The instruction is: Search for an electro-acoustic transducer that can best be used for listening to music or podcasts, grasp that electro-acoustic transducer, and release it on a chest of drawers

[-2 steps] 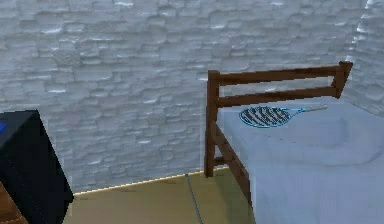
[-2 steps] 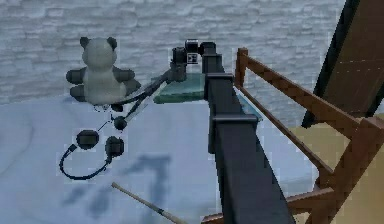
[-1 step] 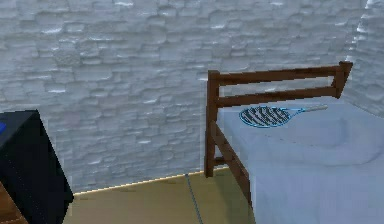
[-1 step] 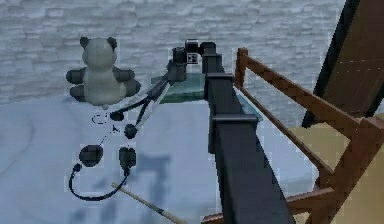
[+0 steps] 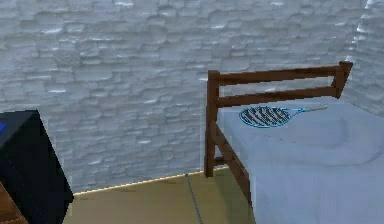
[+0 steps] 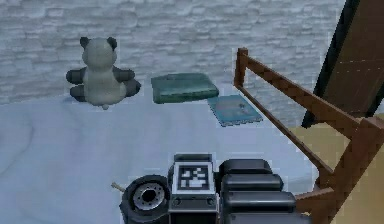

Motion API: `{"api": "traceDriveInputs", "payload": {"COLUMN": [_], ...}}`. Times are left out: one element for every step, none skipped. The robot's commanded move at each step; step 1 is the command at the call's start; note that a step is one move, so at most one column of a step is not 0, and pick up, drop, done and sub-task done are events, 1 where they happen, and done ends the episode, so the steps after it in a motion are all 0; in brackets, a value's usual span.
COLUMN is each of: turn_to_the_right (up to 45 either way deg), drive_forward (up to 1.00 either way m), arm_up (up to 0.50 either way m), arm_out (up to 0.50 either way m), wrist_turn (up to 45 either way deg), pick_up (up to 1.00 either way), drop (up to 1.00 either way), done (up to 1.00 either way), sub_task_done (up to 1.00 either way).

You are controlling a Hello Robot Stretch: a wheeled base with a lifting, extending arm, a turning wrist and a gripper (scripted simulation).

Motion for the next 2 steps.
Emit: {"api": "traceDriveInputs", "payload": {"turn_to_the_right": [-45.0, -18.0], "drive_forward": [0.00, 0.00], "arm_up": [0.00, 0.00], "arm_out": [0.00, 0.00], "wrist_turn": [0.0, 0.0], "pick_up": [0.00, 0.00], "drop": [0.00, 0.00], "done": [0.00, 0.00], "sub_task_done": [0.00, 0.00]}}
